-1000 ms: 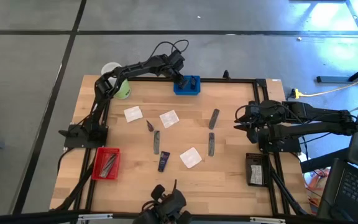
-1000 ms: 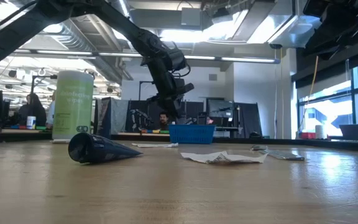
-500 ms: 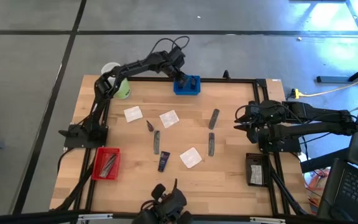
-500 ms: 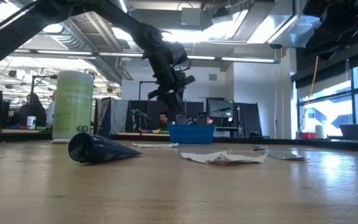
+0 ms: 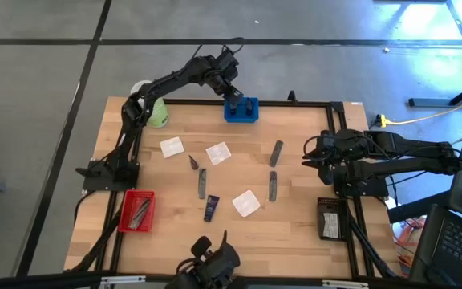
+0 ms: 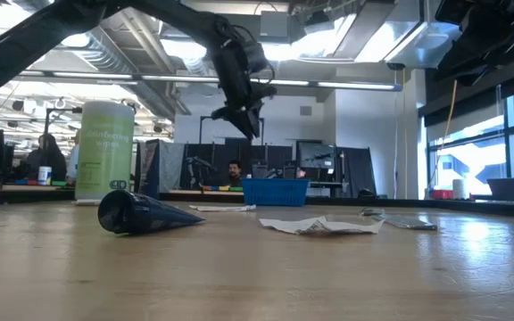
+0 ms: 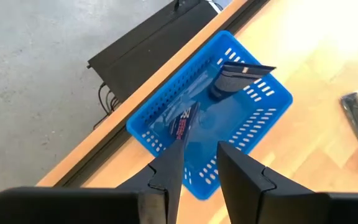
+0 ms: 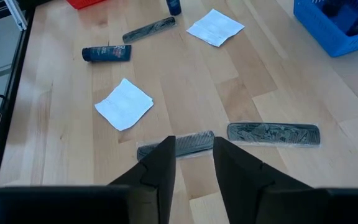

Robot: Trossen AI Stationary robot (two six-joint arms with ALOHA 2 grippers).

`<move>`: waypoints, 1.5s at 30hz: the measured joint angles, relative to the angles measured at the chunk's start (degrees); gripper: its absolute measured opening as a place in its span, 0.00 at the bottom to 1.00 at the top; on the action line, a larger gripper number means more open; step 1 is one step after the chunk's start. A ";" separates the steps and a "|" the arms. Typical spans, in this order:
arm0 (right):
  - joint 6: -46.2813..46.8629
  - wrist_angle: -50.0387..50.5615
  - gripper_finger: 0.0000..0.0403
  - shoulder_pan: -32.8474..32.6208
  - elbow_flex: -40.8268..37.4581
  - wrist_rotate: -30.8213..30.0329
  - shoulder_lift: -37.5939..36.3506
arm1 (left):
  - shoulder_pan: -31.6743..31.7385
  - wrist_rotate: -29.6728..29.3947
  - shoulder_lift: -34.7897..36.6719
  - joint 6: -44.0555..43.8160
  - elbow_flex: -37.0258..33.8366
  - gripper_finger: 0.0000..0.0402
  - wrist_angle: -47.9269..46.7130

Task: Pick & Place Travel size toiletries
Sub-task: Put the white bandage pad into the black basket

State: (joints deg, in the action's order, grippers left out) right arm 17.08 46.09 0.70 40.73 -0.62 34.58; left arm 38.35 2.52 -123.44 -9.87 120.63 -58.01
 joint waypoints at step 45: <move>0.00 -0.02 0.33 -0.01 0.00 0.00 0.01 | -40.38 -34.21 28.14 -2.57 6.31 0.09 -11.13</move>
State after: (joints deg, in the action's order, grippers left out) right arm 17.08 46.06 0.69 40.73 -0.62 34.59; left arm -2.03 -31.68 -95.30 -12.43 126.94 -69.14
